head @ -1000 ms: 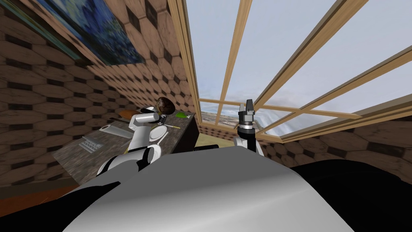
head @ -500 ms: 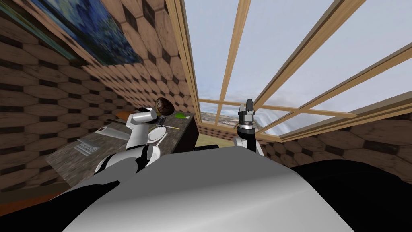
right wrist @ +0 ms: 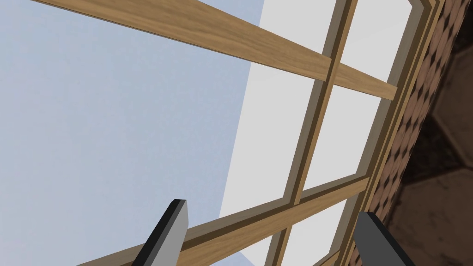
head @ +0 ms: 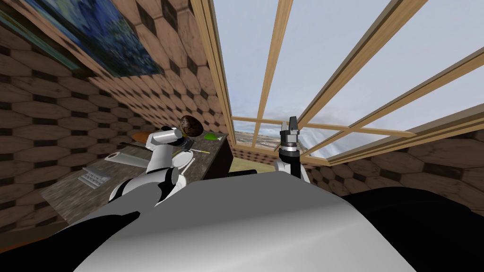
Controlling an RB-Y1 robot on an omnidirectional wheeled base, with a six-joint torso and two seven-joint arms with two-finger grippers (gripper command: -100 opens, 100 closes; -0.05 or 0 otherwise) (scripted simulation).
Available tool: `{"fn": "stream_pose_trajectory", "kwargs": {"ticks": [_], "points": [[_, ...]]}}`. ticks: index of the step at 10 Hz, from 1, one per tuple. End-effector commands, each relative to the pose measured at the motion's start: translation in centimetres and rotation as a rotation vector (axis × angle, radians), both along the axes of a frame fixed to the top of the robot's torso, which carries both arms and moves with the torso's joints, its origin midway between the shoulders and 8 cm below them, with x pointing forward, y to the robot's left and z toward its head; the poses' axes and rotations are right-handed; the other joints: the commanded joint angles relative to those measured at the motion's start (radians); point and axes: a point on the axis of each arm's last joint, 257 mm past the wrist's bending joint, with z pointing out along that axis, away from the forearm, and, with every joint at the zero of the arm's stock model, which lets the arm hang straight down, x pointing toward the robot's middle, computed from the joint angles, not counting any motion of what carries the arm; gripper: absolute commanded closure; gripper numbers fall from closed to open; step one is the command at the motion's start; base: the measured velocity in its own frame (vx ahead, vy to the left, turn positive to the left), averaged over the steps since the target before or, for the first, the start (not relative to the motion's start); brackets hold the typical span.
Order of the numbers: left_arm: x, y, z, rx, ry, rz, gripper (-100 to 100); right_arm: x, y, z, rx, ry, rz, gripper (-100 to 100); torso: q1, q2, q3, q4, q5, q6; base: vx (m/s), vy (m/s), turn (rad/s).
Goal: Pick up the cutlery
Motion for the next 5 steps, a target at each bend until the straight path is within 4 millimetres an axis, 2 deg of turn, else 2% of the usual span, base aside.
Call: {"fn": "stream_pose_trajectory", "kwargs": {"ticks": [1, 5], "points": [[-1.3, -0.2, -0.6, -0.034, 0.056, -0.004, -100, 0.0, 0.0, 0.0, 0.0, 0.0, 0.0, 0, 0.0, 0.0, 0.0, 0.0, 0.0, 0.0, 0.034, -0.002, -0.041], [-4.1, -1.1, -1.6, -0.105, 0.174, -0.011, -100, 0.0, 0.0, 0.0, 0.0, 0.0, 0.0, 0, 0.0, 0.0, 0.0, 0.0, 0.0, 0.0, 0.032, -0.003, -0.032]]}}
